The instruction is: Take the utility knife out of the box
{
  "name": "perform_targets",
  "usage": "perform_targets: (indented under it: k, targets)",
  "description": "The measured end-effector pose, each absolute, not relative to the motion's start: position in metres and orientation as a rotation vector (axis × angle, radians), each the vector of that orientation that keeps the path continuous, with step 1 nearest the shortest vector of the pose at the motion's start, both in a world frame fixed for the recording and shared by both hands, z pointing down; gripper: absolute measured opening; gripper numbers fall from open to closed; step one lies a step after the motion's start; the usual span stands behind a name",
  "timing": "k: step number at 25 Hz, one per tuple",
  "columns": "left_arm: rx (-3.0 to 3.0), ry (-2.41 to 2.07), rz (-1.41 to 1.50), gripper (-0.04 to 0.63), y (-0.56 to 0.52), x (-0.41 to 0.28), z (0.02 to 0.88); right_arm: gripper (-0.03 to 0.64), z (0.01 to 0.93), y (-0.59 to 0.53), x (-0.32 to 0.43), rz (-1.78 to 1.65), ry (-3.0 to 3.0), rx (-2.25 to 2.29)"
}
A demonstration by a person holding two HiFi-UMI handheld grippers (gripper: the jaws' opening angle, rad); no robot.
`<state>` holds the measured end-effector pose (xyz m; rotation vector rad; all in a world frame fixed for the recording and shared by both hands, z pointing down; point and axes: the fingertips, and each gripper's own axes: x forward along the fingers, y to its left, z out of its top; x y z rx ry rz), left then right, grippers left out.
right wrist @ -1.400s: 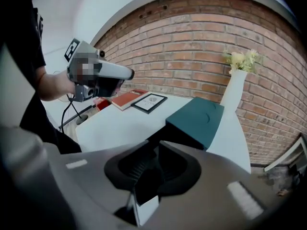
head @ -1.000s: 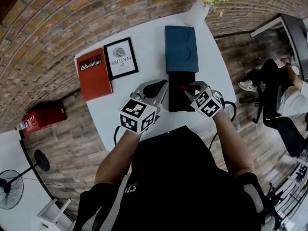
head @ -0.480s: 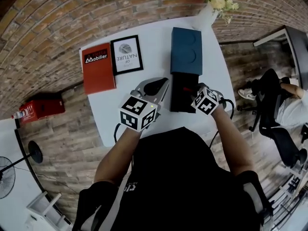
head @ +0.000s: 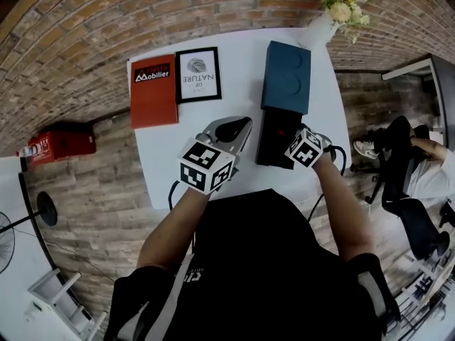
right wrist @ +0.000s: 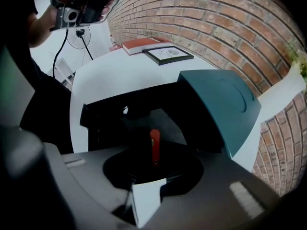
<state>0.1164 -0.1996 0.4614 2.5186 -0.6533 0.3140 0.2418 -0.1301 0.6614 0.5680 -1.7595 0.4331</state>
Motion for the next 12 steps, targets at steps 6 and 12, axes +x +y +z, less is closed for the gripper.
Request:
perform_targets:
  k: [6,12]
  targets:
    - [2.513,-0.646,0.312,0.008,-0.203,0.116,0.465,0.071,0.668,-0.129,0.242,0.399,-1.704,0.517]
    - [2.515,-0.635,0.296,0.008,-0.205,0.119,0.464,0.049,0.680,-0.126,0.247,0.344,-1.609,0.454]
